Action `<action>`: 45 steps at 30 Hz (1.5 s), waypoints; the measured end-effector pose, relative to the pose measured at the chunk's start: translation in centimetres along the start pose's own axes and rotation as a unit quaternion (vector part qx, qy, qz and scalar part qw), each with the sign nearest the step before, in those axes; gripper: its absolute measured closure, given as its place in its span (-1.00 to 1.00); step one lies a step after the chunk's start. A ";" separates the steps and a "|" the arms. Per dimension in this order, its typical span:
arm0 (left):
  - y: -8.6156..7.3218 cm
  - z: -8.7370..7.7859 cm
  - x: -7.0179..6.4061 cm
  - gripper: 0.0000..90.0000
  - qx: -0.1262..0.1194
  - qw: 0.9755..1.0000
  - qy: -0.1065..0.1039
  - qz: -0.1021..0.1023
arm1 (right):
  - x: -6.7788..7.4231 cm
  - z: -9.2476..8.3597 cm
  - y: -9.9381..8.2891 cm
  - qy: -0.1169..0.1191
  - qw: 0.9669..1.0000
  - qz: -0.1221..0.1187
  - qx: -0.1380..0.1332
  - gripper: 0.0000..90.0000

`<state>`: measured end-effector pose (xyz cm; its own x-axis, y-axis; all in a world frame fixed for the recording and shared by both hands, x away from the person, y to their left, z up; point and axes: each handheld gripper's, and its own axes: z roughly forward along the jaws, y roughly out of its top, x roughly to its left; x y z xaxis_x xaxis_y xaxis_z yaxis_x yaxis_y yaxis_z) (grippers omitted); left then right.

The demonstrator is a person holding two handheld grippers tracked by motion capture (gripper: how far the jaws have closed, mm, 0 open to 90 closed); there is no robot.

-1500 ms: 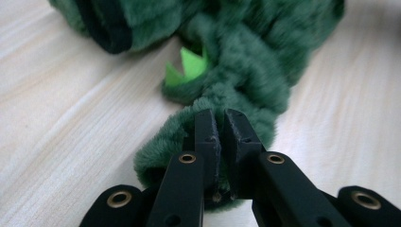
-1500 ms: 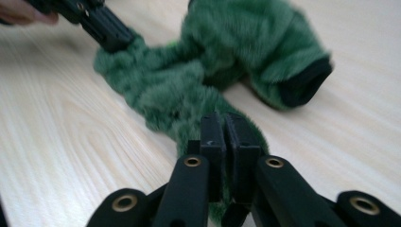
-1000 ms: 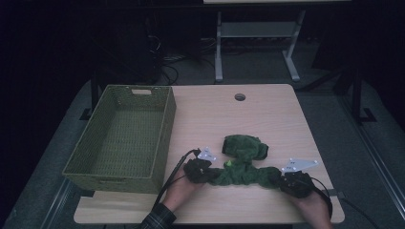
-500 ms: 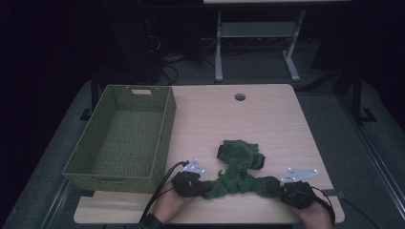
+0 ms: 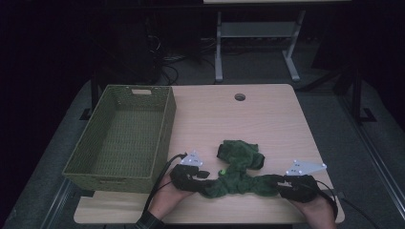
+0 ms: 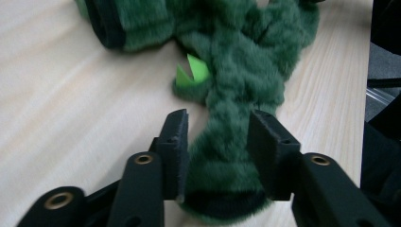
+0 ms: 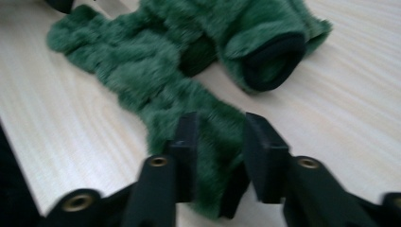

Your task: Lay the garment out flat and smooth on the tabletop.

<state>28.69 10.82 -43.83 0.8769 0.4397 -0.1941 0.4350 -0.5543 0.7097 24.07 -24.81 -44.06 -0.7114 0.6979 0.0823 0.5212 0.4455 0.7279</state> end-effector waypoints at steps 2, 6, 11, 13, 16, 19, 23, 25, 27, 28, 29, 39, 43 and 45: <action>0.7 0.0 0.2 0.20 -0.005 1.000 0.005 0.002 | -0.4 0.2 0.5 -0.005 1.000 0.007 0.005 0.30; 2.0 0.3 1.0 0.08 -0.012 1.000 0.016 0.008 | -1.5 0.7 1.5 -0.011 1.000 0.017 -0.004 0.10; 3.7 0.9 2.3 -0.13 -0.018 0.999 0.025 0.013 | -2.5 1.9 2.8 -0.013 1.000 0.021 -0.004 -0.07; 4.2 1.3 2.8 -0.16 -0.021 0.999 0.029 0.009 | -2.9 2.4 3.1 -0.007 1.000 0.026 0.000 -0.13; 4.9 1.9 3.5 -0.17 -0.018 0.999 0.037 0.010 | -3.4 3.3 3.4 -0.001 0.999 0.033 0.008 -0.23; 5.7 2.8 4.4 -0.19 -0.018 0.999 0.040 0.007 | -3.7 4.4 3.8 0.014 0.999 0.032 0.018 -0.27; 6.2 3.4 4.8 -0.19 -0.014 0.999 0.036 0.012 | -3.6 5.2 4.0 0.018 0.999 0.033 0.028 -0.25; 6.6 3.8 5.1 -0.19 -0.017 0.999 0.035 0.015 | -3.6 5.5 4.0 0.018 0.999 0.023 0.030 -0.19; 6.8 4.1 5.4 -0.19 -0.020 0.999 0.032 0.016 | -3.6 5.6 4.0 0.020 0.999 0.026 0.032 -0.14; 6.9 4.3 5.5 -0.18 -0.020 0.999 0.030 0.014 | -3.6 5.7 4.0 0.024 0.999 0.027 0.031 -0.03; 6.9 4.5 5.6 -0.15 -0.019 0.999 0.027 0.013 | -3.6 5.8 3.9 0.026 0.999 0.024 0.028 0.03; 6.2 4.7 5.6 0.84 0.004 1.000 0.018 0.020 | -3.3 5.6 4.2 0.024 0.999 -0.001 0.032 0.65; 6.5 2.8 5.3 0.85 -0.018 0.999 0.038 0.014 | -3.4 5.0 5.3 0.011 1.000 -0.012 0.012 0.66; 6.5 2.2 5.2 0.85 -0.025 0.999 0.044 0.010 | -3.4 4.8 5.7 0.007 1.000 -0.014 0.010 0.66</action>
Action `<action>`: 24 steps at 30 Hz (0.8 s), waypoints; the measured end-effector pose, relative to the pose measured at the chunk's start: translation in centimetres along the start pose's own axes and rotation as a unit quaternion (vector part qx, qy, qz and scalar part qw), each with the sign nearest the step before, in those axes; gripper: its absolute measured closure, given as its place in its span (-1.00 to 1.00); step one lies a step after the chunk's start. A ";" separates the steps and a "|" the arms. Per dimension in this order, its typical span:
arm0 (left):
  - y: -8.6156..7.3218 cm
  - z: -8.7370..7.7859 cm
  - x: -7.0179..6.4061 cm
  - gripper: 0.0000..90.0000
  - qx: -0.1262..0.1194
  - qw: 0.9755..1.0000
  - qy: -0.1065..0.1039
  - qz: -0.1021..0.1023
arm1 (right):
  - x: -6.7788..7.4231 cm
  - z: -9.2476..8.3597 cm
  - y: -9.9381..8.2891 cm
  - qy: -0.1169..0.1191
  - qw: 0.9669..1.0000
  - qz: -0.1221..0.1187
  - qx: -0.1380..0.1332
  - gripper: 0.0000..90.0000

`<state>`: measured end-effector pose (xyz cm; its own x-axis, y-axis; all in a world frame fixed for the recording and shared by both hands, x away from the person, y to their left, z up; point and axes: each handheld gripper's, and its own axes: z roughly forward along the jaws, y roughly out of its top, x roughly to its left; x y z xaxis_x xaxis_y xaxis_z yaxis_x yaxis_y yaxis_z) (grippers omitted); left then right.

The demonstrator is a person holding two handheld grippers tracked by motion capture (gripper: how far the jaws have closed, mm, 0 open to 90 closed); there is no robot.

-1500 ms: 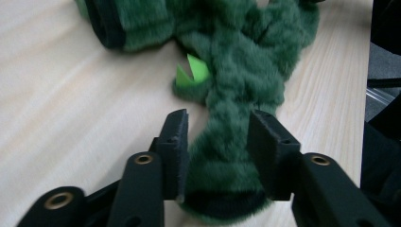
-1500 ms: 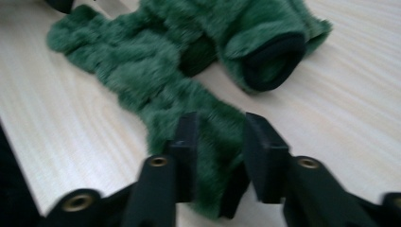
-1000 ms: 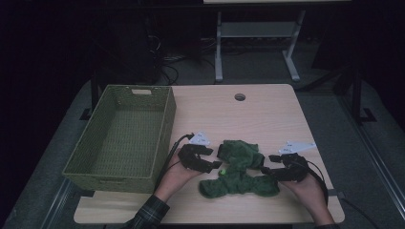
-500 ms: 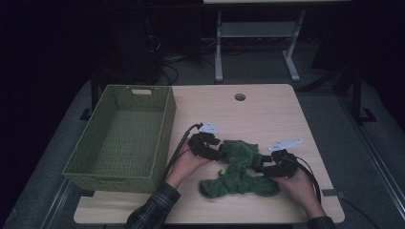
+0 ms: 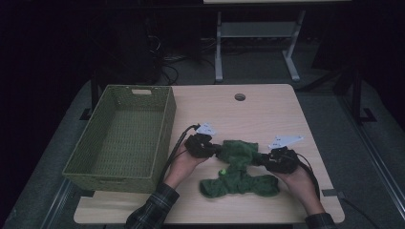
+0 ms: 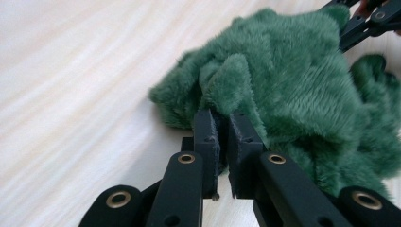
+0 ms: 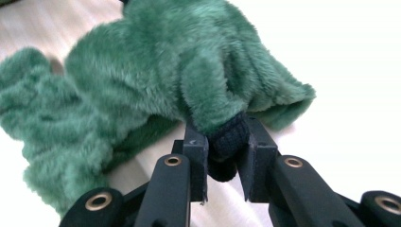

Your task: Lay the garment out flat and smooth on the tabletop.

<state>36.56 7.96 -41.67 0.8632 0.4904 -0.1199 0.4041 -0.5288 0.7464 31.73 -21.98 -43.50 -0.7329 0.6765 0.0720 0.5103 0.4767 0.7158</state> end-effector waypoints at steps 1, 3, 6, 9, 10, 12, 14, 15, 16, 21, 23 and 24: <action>0.0 -0.6 0.0 0.85 -0.009 1.000 0.007 -0.003 | -0.1 -0.1 0.4 -0.005 1.000 -0.007 -0.006 0.66; 0.0 -1.8 -0.1 0.85 -0.021 0.999 0.024 -0.008 | -0.1 -0.2 1.1 -0.011 1.000 -0.010 -0.020 0.66; -0.9 -2.7 -0.3 0.85 -0.014 0.999 0.046 -0.017 | -0.3 0.8 2.1 -0.019 0.999 -0.021 -0.027 0.66; -1.7 -2.1 -0.3 0.84 0.005 0.999 0.043 -0.027 | -0.6 1.9 2.2 -0.023 0.999 -0.024 -0.007 0.66; -2.2 -1.7 -0.3 0.84 0.014 0.999 0.040 -0.032 | -0.8 2.4 2.1 -0.022 0.999 -0.022 0.000 0.66; -3.1 -0.2 -0.4 0.84 0.044 0.998 0.027 -0.045 | -1.6 3.8 1.7 -0.019 0.999 -0.010 0.026 0.66; -3.4 0.2 -0.3 0.84 0.052 0.998 0.022 -0.043 | -2.0 4.3 1.3 -0.012 0.999 -0.001 0.036 0.66; -3.5 0.7 -0.4 0.84 0.054 0.997 0.017 -0.045 | -2.0 4.3 1.3 -0.012 0.999 -0.001 0.036 0.66; -3.7 1.3 -0.5 0.84 0.066 0.997 0.010 -0.042 | -2.3 4.4 1.0 -0.006 0.999 0.009 0.037 0.66; -3.9 2.2 -0.8 0.79 0.073 0.997 0.005 -0.036 | -2.5 4.4 0.6 0.002 0.999 0.022 0.042 0.65; -3.8 2.0 -1.0 0.63 0.067 0.997 0.009 -0.039 | -2.5 4.5 0.5 0.003 0.999 0.020 0.043 0.57; -3.4 1.4 -0.9 0.53 0.060 0.997 0.010 -0.039 | -2.3 4.3 0.6 0.004 0.999 0.020 0.049 0.42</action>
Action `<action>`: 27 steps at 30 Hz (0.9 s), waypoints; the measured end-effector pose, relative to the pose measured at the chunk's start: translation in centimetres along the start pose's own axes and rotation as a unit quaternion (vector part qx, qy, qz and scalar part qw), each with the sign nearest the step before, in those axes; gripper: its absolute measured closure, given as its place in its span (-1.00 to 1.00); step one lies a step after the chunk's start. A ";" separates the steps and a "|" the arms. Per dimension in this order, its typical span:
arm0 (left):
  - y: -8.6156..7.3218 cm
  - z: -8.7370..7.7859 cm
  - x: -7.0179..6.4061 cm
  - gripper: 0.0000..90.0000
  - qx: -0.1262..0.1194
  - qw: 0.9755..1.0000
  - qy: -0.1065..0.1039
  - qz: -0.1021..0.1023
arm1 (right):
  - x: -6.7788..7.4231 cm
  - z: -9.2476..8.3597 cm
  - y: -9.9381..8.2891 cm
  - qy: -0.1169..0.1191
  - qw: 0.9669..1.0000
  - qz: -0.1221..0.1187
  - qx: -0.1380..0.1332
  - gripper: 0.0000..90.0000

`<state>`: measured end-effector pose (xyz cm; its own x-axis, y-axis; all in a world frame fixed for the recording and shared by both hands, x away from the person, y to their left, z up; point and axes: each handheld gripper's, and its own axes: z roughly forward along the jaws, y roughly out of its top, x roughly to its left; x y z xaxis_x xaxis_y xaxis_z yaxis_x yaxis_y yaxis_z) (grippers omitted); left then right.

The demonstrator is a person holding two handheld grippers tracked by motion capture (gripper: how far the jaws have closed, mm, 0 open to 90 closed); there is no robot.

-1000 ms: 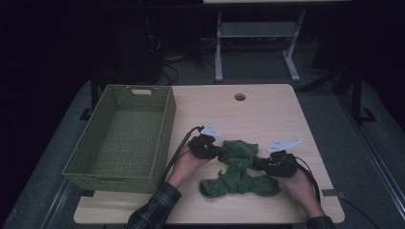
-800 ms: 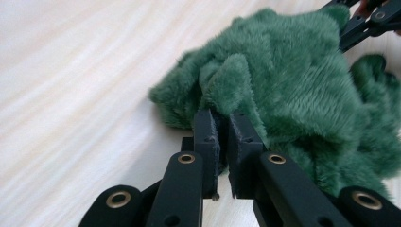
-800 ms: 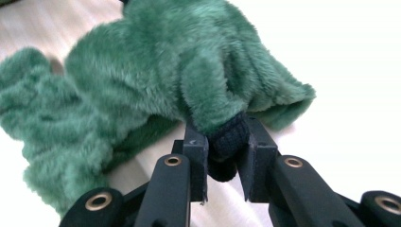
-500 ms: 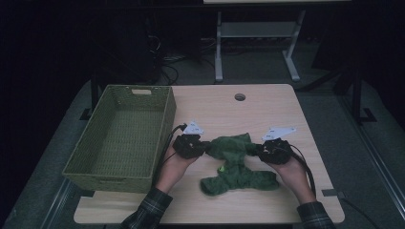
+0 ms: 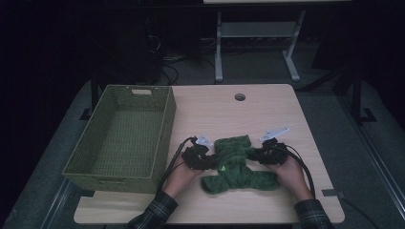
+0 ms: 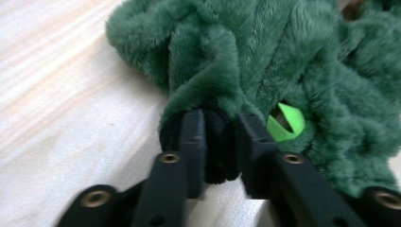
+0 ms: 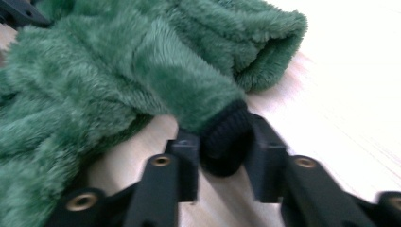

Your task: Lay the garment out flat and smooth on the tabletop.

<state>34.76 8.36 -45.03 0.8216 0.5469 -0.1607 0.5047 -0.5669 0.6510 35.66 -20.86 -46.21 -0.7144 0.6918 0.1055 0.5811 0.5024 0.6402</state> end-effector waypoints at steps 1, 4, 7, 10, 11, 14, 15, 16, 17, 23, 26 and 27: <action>0.0 0.0 0.0 0.44 0.000 1.000 0.000 0.000 | 0.0 0.0 0.0 0.000 1.000 0.000 0.000 0.42; 0.8 -1.6 0.1 0.35 -0.018 1.000 0.008 0.002 | 0.1 -1.2 0.1 -0.003 1.000 -0.002 -0.013 0.32; 1.8 -3.0 0.3 0.29 -0.040 0.999 0.010 0.004 | 0.1 -3.6 1.1 -0.008 0.999 -0.005 -0.036 0.25; 3.1 -3.7 0.8 0.30 -0.056 0.998 0.018 0.004 | -0.1 -4.5 1.8 -0.005 0.998 -0.001 -0.056 0.25; 3.6 -3.9 1.1 0.32 -0.057 0.998 0.021 0.006 | -0.2 -4.8 2.3 -0.008 0.998 0.000 -0.058 0.25; 5.5 -3.1 2.1 0.32 -0.053 0.998 0.033 0.003 | -0.9 -5.0 4.7 -0.016 0.998 -0.005 -0.064 0.25; 5.5 -3.1 2.1 0.33 -0.053 0.998 0.033 0.003 | -0.9 -5.0 4.7 -0.016 0.998 -0.005 -0.064 0.25; 5.8 -2.7 2.5 0.33 -0.049 0.998 0.036 0.003 | -1.0 -4.7 5.3 -0.016 0.998 -0.003 -0.065 0.26; 6.1 -2.3 2.8 0.33 -0.044 0.998 0.037 -0.002 | -1.2 -4.4 5.9 -0.014 0.998 -0.003 -0.062 0.26; 6.4 1.1 4.7 0.32 -0.019 0.998 0.044 -0.029 | -2.6 -1.0 7.5 -0.018 0.999 0.021 -0.044 0.29; 5.9 2.1 5.2 0.31 0.009 0.999 0.037 -0.027 | -2.9 0.4 7.0 -0.014 0.999 0.035 -0.017 0.27; 5.7 2.4 5.3 0.30 0.010 0.999 0.036 -0.027 | -2.9 0.6 6.8 -0.011 0.999 0.035 -0.008 0.27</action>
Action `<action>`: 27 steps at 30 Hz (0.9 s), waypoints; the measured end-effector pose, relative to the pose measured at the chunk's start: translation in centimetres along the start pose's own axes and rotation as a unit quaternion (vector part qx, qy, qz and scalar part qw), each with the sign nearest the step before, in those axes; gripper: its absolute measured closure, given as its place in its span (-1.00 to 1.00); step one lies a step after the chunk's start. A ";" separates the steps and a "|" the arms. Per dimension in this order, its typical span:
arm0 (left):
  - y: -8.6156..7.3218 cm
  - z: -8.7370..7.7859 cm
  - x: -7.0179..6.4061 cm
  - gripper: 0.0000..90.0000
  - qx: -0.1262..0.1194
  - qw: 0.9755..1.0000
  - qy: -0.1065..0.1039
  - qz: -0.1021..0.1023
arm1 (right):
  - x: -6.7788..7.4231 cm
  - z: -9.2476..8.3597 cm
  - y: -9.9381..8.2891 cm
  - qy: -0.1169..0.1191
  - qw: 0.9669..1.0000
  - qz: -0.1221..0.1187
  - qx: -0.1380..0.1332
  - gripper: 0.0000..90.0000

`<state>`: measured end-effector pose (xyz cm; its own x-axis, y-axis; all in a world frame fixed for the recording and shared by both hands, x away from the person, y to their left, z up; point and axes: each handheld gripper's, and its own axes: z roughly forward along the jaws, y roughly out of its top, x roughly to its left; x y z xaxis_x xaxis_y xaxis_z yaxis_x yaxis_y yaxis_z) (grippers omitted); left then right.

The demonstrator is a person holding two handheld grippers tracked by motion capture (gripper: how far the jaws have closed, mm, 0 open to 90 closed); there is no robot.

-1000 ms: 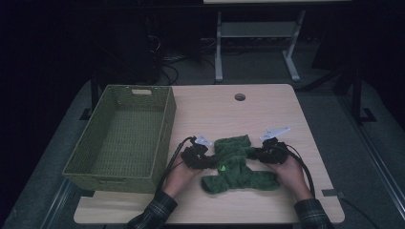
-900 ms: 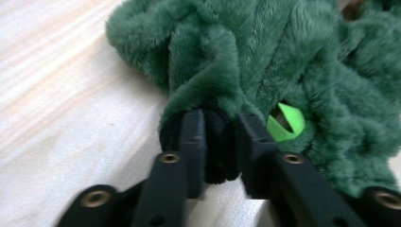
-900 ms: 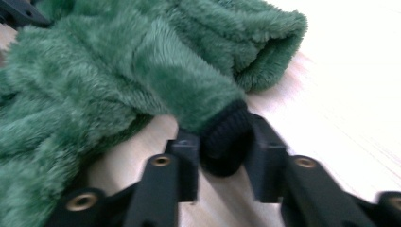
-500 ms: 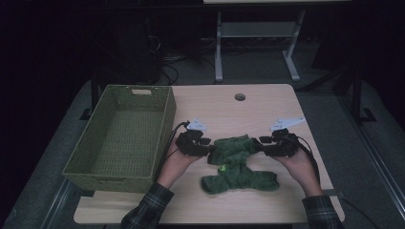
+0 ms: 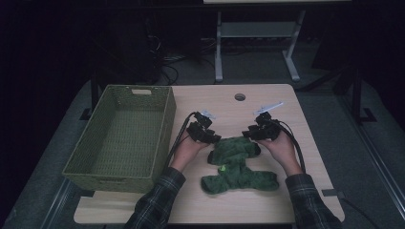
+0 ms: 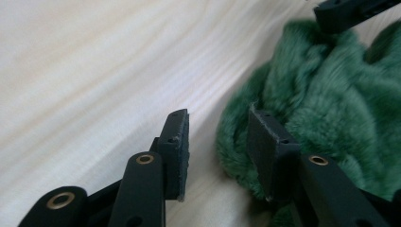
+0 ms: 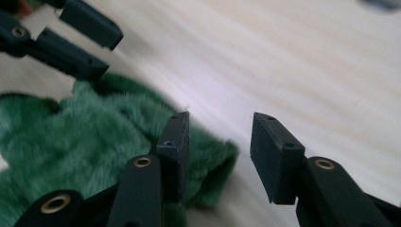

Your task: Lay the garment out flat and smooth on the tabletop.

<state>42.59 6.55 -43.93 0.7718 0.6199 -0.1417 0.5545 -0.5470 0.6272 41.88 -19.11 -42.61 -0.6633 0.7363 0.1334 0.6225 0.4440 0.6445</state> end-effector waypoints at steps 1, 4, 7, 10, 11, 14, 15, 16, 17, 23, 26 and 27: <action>-0.2 0.2 0.0 0.30 0.000 1.000 -0.002 -0.003 | 0.0 0.2 -0.3 -0.001 1.000 -0.002 0.006 0.26; -0.6 0.5 -0.1 0.30 0.011 1.000 -0.006 -0.001 | 0.0 0.4 -1.3 -0.001 1.000 0.003 0.016 0.26; -0.7 0.7 -0.4 0.30 0.020 1.000 -0.011 0.006 | 0.0 0.4 -2.2 0.002 1.000 0.010 0.021 0.30; -0.8 1.0 -0.6 0.32 0.024 1.000 -0.013 0.009 | 0.1 0.6 -2.5 0.006 1.000 0.014 0.027 0.32; -0.8 1.1 -0.7 0.35 0.027 0.999 -0.015 0.013 | 0.1 0.8 -2.7 0.008 0.999 0.014 0.033 0.34; -0.9 1.4 -0.9 0.50 0.029 0.999 -0.023 0.015 | 0.2 1.0 -2.8 0.005 0.999 0.017 0.042 0.40; -0.9 1.5 -1.0 0.68 0.032 0.999 -0.028 0.018 | 0.2 1.0 -2.8 0.011 0.999 0.018 0.045 0.55; -0.9 1.5 -1.0 0.78 0.032 0.999 -0.028 0.018 | 0.2 1.0 -2.8 0.011 0.999 0.018 0.045 0.55; -0.9 1.5 -1.1 0.78 0.033 0.999 -0.028 0.021 | 0.2 1.0 -2.8 0.011 0.999 0.016 0.048 0.59; -0.4 -0.3 -1.5 0.93 -0.003 0.999 -0.012 0.031 | 0.8 -0.1 -2.3 -0.003 0.999 -0.013 0.032 0.82; -0.1 -1.9 -1.4 0.93 -0.040 0.999 -0.001 0.028 | 1.1 -1.3 -1.9 -0.018 1.000 -0.022 0.005 0.81; -0.1 -2.5 -1.3 0.93 -0.052 0.998 0.004 0.026 | 1.2 -1.7 -1.8 -0.020 0.999 -0.026 -0.003 0.78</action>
<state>40.76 7.15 -41.91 0.7966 0.5961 -0.1008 0.4774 -0.5179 0.7098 39.27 -19.94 -42.34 -0.6773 0.7324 0.0693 0.5847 0.4788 0.6549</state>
